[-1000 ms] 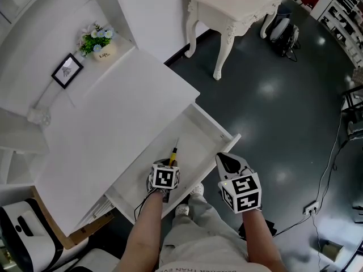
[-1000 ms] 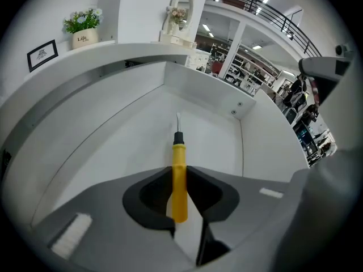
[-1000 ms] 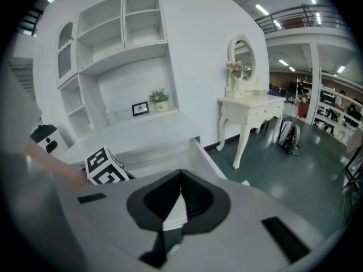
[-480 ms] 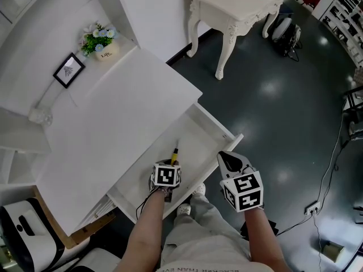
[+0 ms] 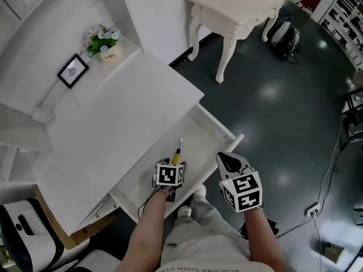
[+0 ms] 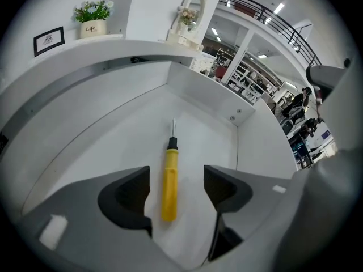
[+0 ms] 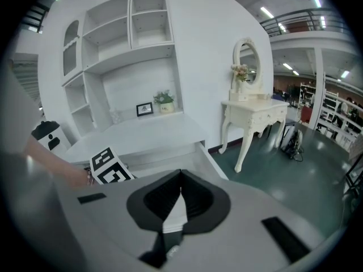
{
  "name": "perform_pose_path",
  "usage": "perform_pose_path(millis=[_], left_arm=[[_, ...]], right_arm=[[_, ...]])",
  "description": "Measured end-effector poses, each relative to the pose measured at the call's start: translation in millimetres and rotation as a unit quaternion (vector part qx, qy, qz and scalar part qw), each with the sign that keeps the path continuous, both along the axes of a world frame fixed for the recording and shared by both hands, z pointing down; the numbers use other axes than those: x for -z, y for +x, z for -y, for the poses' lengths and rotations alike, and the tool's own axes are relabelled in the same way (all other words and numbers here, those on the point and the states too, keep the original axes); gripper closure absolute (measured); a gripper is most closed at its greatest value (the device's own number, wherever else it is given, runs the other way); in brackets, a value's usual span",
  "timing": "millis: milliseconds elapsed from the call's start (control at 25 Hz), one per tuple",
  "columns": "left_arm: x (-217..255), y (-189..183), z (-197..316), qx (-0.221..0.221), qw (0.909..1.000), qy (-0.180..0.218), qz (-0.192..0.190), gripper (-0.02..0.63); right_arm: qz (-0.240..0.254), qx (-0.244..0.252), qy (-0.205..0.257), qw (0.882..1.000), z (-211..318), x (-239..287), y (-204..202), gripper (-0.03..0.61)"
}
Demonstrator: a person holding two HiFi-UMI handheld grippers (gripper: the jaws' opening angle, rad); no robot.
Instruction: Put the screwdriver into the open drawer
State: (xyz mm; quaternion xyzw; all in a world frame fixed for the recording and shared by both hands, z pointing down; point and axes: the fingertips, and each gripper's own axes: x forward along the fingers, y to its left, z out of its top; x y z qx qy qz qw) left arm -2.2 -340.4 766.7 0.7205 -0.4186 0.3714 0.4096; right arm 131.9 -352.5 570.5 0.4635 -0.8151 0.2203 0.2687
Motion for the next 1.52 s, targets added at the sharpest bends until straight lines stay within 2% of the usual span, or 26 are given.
perform_pose_path(millis=[680, 920, 1040, 1200, 1520], left_arm=[[56.6, -10.9, 3.0, -0.018, 0.9978, 0.061, -0.021, 0.330], [93.0, -10.3, 15.5, -0.028, 0.9940, 0.104, -0.019, 0.331], [114.1, -9.2, 22.6, -0.035, 0.9905, 0.131, -0.025, 0.331], [150.5, -8.0, 34.1, -0.020, 0.9836, 0.175, -0.040, 0.355], [231.9, -18.7, 51.0, -0.002, 0.9598, 0.276, -0.050, 0.428]], right_arm=[[0.007, -0.012, 0.054, 0.998, -2.9, 43.7, -12.7, 0.571], [0.012, -0.024, 0.082, 0.996, 1.8, 67.3, -11.4, 0.571], [0.012, -0.027, 0.095, 0.995, 2.6, 78.6, -11.6, 0.571], [0.012, -0.032, 0.111, 0.993, 2.9, 93.8, -9.0, 0.571], [0.016, -0.039, 0.148, 0.988, 1.9, 127.7, -9.2, 0.571]])
